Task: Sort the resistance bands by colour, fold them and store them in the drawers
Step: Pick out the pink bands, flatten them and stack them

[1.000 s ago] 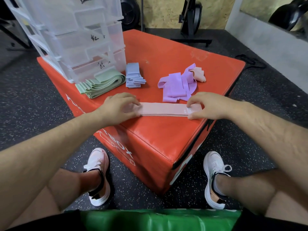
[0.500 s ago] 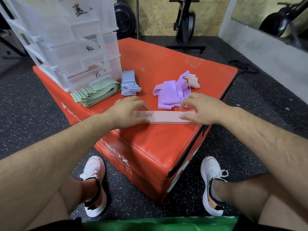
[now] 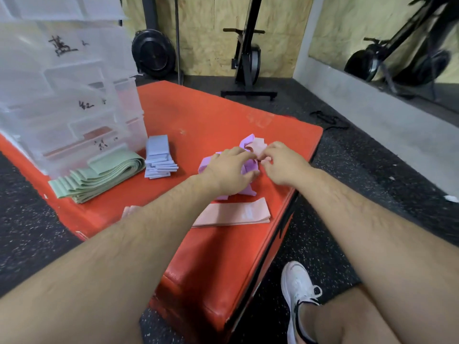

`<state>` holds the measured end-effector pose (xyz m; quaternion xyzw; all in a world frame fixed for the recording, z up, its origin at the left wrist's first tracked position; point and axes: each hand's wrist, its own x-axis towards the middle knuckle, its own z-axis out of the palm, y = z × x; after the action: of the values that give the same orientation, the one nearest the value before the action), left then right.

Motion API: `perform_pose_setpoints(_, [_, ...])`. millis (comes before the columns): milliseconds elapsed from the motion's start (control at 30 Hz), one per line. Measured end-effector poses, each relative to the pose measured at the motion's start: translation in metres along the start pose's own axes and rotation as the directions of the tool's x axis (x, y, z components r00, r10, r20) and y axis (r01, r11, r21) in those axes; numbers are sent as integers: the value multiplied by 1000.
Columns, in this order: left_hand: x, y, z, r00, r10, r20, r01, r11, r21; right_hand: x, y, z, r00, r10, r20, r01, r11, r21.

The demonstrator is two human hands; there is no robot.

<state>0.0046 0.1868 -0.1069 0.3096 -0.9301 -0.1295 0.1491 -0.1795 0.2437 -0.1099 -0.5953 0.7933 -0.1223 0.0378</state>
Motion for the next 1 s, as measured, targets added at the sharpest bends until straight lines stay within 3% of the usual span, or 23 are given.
perform_pose_setpoints(100, [14,4,10,1000,5,-24,-6,1000,-22,17,13,11,989,33,144,-21,996,-82])
perform_pose_setpoints(300, [19,-5,6,999,-21,-30,19,997,-73,23,27,15,996,22,91,-29,997,78])
perform_pose_setpoints(500, [5,-5,-1,998,-28,-49,24,996,-81,31,21,31,972,44,230,-30,998,-63])
perform_pose_setpoints(633, [-2,-10,-11,997,-33,-71,29,998,-61,30,10,14,998,40,51,-41,999,13])
perform_pose_setpoints(767, [-4,-15,-27,991,-53,-119,37,991,-128,17,2,-25,981,-33,-190,44,997,55])
perform_pose_setpoints(867, [-6,-11,-41,981,-64,-184,6,953,-303,0,-12,-59,923,-122,-366,194,966,168])
perform_pose_setpoints(1000, [-17,6,-65,961,-133,-242,-39,802,-596,-26,-41,-95,844,-155,-514,323,911,256])
